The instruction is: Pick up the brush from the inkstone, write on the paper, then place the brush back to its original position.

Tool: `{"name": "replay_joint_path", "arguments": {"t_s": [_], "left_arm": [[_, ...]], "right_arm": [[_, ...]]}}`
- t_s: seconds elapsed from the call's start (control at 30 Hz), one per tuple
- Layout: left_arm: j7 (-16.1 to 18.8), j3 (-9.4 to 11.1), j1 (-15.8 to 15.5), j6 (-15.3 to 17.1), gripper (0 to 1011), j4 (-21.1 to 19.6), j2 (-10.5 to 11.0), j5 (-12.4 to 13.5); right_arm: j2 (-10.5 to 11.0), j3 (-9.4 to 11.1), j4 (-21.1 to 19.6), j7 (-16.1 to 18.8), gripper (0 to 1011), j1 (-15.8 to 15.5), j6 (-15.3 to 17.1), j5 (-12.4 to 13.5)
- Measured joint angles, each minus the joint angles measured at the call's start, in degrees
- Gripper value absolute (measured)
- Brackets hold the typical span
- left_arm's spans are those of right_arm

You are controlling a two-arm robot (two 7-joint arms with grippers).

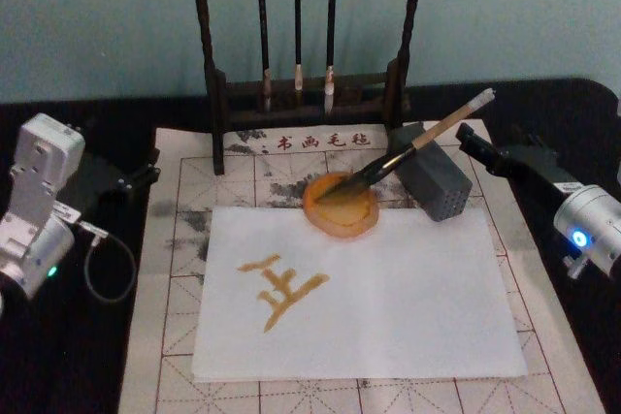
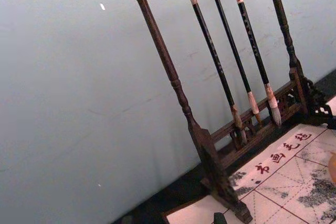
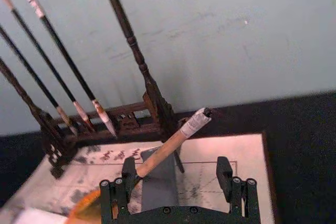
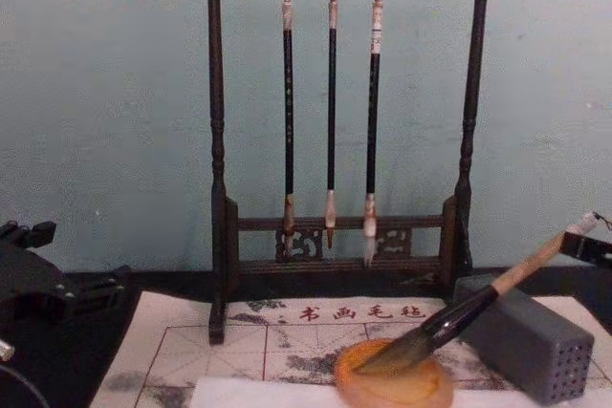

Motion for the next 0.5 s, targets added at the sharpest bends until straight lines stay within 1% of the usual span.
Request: {"name": "replay_joint_path", "arguments": {"t_s": [0.03, 0.07, 0.1, 0.17, 0.2, 0.27, 0.3, 0.37, 0.4, 0.47, 0.5], "left_arm": [[0.0, 0.0, 0.0, 0.0, 1001, 0.0, 0.0, 0.0], [0.0, 0.0, 0.0, 0.0, 1001, 0.0, 0.0, 0.0], [0.0, 0.0, 0.0, 0.0, 1001, 0.0, 0.0, 0.0], [0.0, 0.0, 0.0, 0.0, 1001, 0.0, 0.0, 0.0], [0.0, 0.0, 0.0, 0.0, 1001, 0.0, 0.0, 0.0], [0.0, 0.0, 0.0, 0.0, 1001, 0.0, 0.0, 0.0], [0.0, 0.0, 0.0, 0.0, 1001, 0.0, 0.0, 0.0], [0.0, 0.0, 0.0, 0.0, 1001, 0.0, 0.0, 0.0], [0.0, 0.0, 0.0, 0.0, 1001, 0.0, 0.0, 0.0], [0.0, 0.0, 0.0, 0.0, 1001, 0.0, 0.0, 0.0], [0.0, 0.0, 0.0, 0.0, 1001, 0.0, 0.0, 0.0]], "right_arm": [[-0.7, 0.7, 0.2, 0.1, 1002, 0.0, 0.9, 1.4], [-0.7, 0.7, 0.2, 0.1, 1002, 0.0, 0.9, 1.4], [-1.4, 1.2, 0.3, 0.1, 1002, 0.1, 1.7, 3.0], [-2.1, 1.6, 0.5, 0.0, 1002, 0.3, 2.4, 4.5], [-2.7, 1.9, 0.8, -0.1, 1002, 0.6, 3.0, 5.8], [-3.2, 2.1, 1.1, -0.4, 1002, 0.8, 3.6, 7.1], [-3.8, 2.3, 1.6, -0.7, 1002, 1.3, 4.3, 8.3], [-4.4, 2.4, 2.2, -1.2, 1002, 1.9, 5.4, 9.9], [-4.4, 2.4, 2.2, -1.2, 1002, 1.9, 5.4, 9.9], [-5.1, 2.3, 3.3, -2.0, 1002, 3.0, 7.0, 11.6], [-5.1, 2.3, 3.3, -2.0, 1002, 3.0, 7.0, 11.6]]}}
